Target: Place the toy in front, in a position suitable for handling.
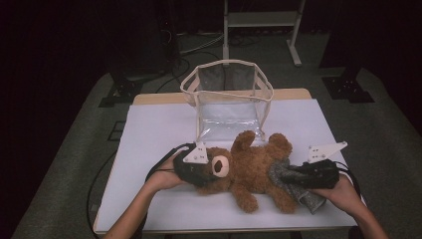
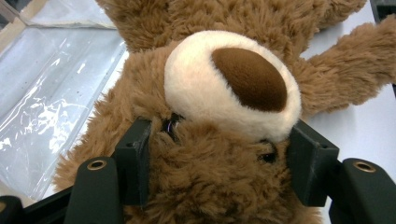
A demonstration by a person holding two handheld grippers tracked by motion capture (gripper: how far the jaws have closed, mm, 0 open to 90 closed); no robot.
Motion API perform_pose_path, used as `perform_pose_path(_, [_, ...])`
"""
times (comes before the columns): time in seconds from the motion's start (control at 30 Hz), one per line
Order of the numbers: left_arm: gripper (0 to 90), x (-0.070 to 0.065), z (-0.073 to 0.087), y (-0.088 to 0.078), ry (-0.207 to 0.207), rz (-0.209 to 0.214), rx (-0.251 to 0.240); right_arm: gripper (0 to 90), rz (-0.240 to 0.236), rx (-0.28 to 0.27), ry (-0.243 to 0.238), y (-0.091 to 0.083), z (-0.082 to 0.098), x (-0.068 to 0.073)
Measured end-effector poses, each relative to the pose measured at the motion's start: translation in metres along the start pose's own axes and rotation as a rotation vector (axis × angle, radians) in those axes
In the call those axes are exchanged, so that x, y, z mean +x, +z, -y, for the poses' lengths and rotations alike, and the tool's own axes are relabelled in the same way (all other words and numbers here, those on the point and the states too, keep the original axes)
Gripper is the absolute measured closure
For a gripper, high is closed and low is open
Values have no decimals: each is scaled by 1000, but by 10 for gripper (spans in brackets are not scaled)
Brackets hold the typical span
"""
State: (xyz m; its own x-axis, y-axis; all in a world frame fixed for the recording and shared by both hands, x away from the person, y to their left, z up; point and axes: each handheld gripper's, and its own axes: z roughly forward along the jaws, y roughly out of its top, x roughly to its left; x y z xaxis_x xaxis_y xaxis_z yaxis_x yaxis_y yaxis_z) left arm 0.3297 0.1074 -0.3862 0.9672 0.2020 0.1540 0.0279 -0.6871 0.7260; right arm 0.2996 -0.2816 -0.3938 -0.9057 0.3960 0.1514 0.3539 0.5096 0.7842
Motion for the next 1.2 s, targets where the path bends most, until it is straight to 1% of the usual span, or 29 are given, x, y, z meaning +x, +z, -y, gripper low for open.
perform_pose_path(0.03, [352, 0, 0, 0, 0, 0, 0, 729, -4, -1, -7, 1, -2, 1])
perform_pose_path(0.13, [355, -2, 3, -7, -2, 14, 13, 729, -24, 3, -33, 5, -9, 5])
perform_pose_path(0.3, [362, -9, 11, -21, -16, 53, 6, 730, -77, 6, -69, 13, -22, 15])
perform_pose_path(0.4, [362, -9, 15, -26, -16, 63, 8, 730, -96, 5, -96, 18, -30, 22])
perform_pose_path(0.5, [347, -8, 16, -24, -33, 51, 1, 730, -92, -5, -120, 24, -40, 26])
perform_pose_path(0.57, [294, -8, 14, -23, -22, 14, 1, 730, -82, -10, -127, 28, -45, 27])
perform_pose_path(0.6, [257, -8, 14, -23, -22, 14, 1, 730, -76, -11, -127, 29, -46, 26])
perform_pose_path(0.63, [219, -7, 12, -23, -14, -29, -21, 730, -68, -14, -125, 29, -46, 24])
perform_pose_path(0.67, [198, -5, 11, -23, -18, -38, -40, 730, -63, -17, -122, 29, -46, 22])
perform_pose_path(0.73, [193, -4, 10, -22, -21, -41, -70, 730, -53, -22, -109, 27, -42, 18])
perform_pose_path(0.8, [197, -3, 8, -20, -21, -32, -78, 730, -45, -22, -91, 25, -37, 15])
perform_pose_path(0.87, [229, -3, 7, -18, -20, -20, -70, 729, -35, -16, -74, 22, -29, 12])
perform_pose_path(1.0, [259, -2, 6, -14, -26, -20, -51, 729, -10, -2, -37, 13, -14, 10])
perform_pose_path(1.03, [260, -2, 5, -14, -35, -20, -51, 729, -9, -4, -28, 11, -12, 10])
perform_pose_path(1.1, [267, -1, 4, -13, -33, -17, -40, 729, -8, -16, -27, 7, -12, 12])
perform_pose_path(1.13, [267, 0, 3, -12, -31, -16, -34, 729, -8, -21, -37, 6, -15, 14])
perform_pose_path(1.2, [267, 1, 0, -10, -43, -18, -31, 730, -13, -28, -61, 8, -25, 18])
